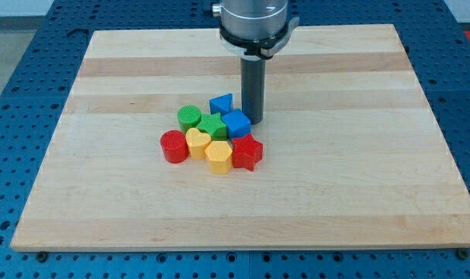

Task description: Move your arm towards the blue triangle

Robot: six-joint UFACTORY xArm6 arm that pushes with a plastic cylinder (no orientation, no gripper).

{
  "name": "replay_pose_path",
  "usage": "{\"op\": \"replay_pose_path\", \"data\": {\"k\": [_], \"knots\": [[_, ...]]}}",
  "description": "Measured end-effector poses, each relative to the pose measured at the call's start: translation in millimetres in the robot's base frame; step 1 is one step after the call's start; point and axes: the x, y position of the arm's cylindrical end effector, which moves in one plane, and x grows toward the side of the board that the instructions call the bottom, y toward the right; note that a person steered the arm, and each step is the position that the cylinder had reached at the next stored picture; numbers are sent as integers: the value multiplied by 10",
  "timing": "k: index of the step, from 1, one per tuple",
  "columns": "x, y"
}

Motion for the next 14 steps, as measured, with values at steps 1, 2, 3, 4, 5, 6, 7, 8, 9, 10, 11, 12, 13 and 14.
{"op": "replay_pose_path", "data": {"k": [1, 2, 3, 4, 5, 6, 7, 8, 9, 10, 11, 12, 13, 14], "knots": [[-424, 134], [-510, -139], [-512, -462], [-533, -618], [-658, -643], [-829, -207], [-929, 27], [-995, 35], [-1045, 39], [-994, 62], [-771, 100], [-672, 100], [-671, 100], [-671, 87]]}}
